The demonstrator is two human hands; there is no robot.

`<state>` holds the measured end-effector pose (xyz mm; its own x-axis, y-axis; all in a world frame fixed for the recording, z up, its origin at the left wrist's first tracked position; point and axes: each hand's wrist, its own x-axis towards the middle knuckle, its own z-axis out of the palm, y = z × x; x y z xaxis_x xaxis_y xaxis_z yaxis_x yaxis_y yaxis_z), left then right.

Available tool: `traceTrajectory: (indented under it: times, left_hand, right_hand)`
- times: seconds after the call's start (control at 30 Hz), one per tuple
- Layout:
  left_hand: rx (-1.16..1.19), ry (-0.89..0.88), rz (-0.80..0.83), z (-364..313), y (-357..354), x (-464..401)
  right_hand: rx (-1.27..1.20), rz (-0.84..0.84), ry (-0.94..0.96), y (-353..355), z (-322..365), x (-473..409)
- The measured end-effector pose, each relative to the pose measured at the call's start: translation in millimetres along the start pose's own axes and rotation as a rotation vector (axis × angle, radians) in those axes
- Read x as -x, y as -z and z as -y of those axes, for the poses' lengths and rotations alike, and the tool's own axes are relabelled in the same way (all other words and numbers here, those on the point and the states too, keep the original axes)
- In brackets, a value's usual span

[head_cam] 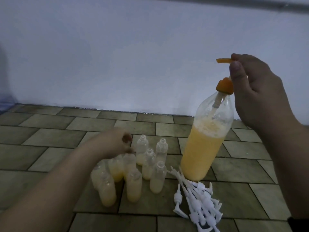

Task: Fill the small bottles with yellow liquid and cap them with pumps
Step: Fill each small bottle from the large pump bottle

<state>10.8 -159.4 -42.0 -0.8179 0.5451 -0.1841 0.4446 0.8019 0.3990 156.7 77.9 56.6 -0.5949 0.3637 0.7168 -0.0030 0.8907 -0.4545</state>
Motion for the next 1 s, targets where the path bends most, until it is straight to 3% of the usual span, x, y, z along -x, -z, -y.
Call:
traceTrajectory:
  times: [0.13, 0.27, 0.33, 0.63, 0.73, 0.83, 1.0]
  left_hand:
    - [-0.002, 0.001, -0.092, 3.9, 16.3, -22.5]
    - [-0.024, -0.057, 0.165, -2.2, -4.0, -46.5]
    - [0.037, -0.069, 0.220, -2.8, -13.0, -54.3]
    - [0.036, -0.022, 0.157, -6.6, -29.9, -76.8]
    - [0.029, -0.001, 0.086, -3.3, -29.3, -76.3]
    - [0.228, 0.047, -0.028, 0.4, -10.7, -65.3]
    - [0.662, -0.002, -0.513, -18.1, 37.5, -35.4]
  right_hand:
    - [-0.004, -0.005, 0.002, -0.1, 0.8, -0.2]
    - [-0.022, -0.012, -0.005, -2.5, 1.5, -0.4]
    - [-0.034, -0.017, -0.005, -3.0, 0.7, -1.1]
    - [-0.047, -0.027, 0.028, -5.8, 0.4, -1.9]
    - [-0.021, -0.025, 0.035, -4.4, -0.8, -2.8]
    - [0.000, -0.016, 0.032, -4.7, -2.5, -3.2]
    - [0.019, -0.019, 0.042, -5.4, -6.2, -2.3]
